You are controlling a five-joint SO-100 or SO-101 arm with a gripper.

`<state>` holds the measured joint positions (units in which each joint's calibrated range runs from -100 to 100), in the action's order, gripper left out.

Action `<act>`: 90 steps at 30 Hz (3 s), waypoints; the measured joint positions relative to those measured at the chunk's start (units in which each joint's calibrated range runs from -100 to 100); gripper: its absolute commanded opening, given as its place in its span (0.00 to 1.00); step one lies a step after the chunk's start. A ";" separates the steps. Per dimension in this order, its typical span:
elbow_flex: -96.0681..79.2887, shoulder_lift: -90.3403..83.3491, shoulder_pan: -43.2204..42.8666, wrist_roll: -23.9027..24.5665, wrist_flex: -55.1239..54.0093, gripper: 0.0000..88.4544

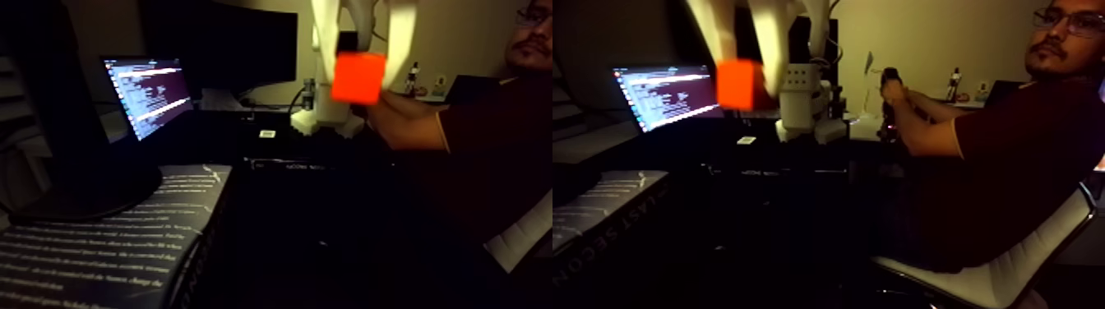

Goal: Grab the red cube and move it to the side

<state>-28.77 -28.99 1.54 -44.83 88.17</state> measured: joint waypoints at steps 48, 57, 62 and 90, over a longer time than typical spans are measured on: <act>30.13 40.56 25.87 19.09 -10.44 0.11; 30.13 43.75 26.25 18.83 -10.28 0.10; 30.13 45.35 26.95 18.41 -10.28 0.10; 27.77 46.61 27.18 16.15 -14.28 0.35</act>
<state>-1.00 17.63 28.73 -28.68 73.89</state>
